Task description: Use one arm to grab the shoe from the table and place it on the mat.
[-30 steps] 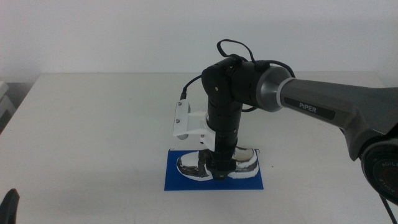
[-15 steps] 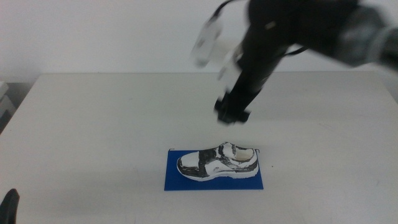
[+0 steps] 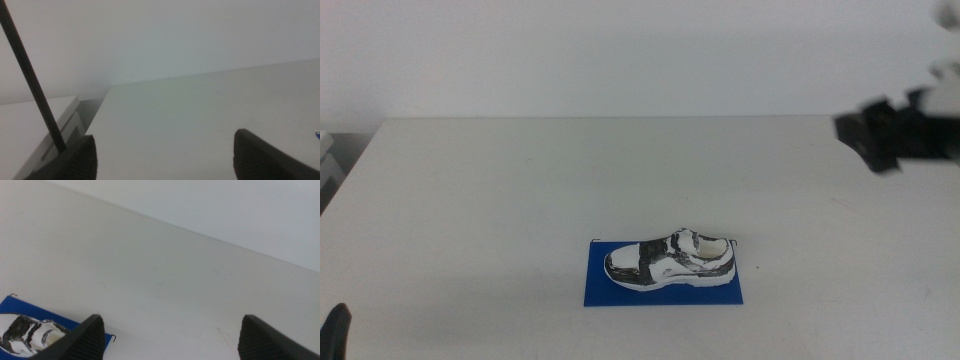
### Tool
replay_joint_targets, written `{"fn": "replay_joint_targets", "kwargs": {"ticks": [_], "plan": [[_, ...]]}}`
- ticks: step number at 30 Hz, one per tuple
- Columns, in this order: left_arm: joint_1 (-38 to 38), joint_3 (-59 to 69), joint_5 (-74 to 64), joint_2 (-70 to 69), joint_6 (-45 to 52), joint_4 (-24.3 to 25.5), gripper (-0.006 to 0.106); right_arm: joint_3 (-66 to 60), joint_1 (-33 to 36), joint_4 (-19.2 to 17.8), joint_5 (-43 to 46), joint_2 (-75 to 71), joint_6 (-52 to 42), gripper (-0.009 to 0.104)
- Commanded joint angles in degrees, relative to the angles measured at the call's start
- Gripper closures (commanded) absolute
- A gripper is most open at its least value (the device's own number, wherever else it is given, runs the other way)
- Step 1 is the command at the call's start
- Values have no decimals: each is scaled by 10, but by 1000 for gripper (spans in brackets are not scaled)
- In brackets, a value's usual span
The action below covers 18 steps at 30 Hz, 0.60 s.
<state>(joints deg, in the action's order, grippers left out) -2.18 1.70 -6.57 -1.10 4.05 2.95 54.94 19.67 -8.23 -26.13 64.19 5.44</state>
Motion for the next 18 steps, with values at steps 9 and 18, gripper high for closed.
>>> {"fn": "replay_joint_targets", "kwargs": {"ticks": [9, 18], "plan": [[3, 3, 46, -4, -4, -5, 7, -264, -70, 33, 159, -278, 31, 21], [3, 3, 46, -4, -4, -5, 7, -398, -143, 72, 159, -472, 28, 21]]}}
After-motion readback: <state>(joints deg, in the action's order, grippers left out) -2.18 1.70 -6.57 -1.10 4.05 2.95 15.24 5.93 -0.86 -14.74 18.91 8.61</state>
